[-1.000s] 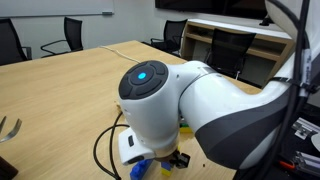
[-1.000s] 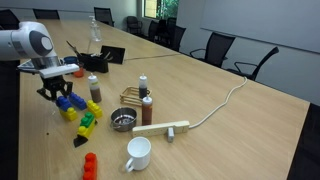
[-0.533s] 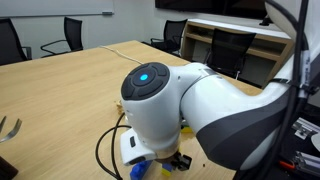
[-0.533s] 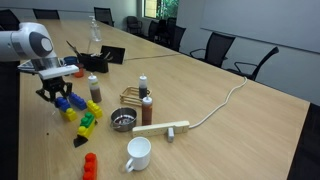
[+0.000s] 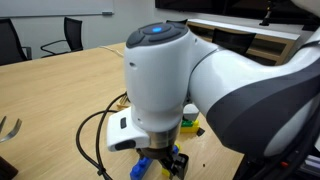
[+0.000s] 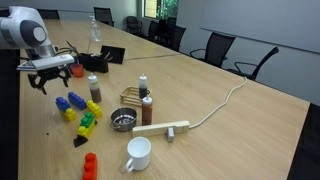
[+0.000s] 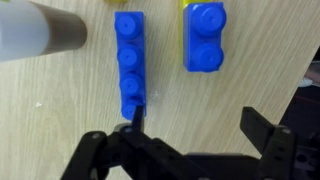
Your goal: Place the blue block on the yellow block
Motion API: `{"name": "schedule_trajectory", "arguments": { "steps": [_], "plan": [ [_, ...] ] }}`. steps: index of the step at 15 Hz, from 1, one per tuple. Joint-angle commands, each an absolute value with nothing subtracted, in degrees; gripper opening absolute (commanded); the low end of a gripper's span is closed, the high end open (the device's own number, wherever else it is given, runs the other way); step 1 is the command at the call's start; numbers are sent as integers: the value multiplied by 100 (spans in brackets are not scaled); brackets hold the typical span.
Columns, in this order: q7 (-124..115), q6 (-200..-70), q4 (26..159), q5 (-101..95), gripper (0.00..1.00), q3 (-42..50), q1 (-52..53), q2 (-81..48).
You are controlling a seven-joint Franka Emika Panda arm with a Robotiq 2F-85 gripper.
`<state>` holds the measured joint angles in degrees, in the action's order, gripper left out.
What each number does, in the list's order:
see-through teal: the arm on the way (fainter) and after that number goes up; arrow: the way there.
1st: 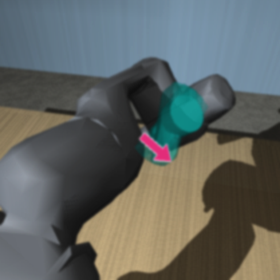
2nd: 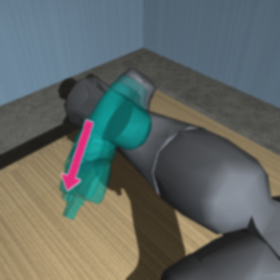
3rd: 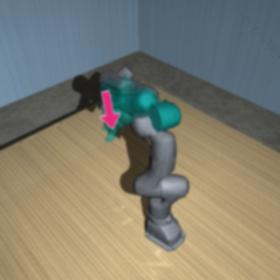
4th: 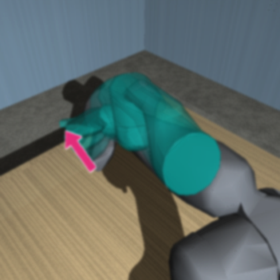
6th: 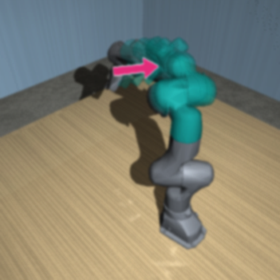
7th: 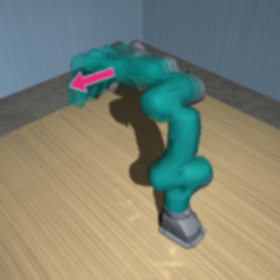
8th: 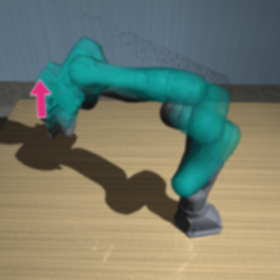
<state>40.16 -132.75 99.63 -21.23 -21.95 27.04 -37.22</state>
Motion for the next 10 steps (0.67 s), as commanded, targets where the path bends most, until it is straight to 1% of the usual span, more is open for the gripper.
{"name": "schedule_trajectory", "arguments": {
  "steps": [1, 2, 10],
  "plan": [
    [4062, -13445, 10303, -1738, 100, -2422, 2510, -3275],
    [4021, -13265, 9986, -1920, 100, -2256, 2701, -3496],
    [4020, -13253, 9965, -1895, 100, -2257, 2707, -3539]
  ]
}}
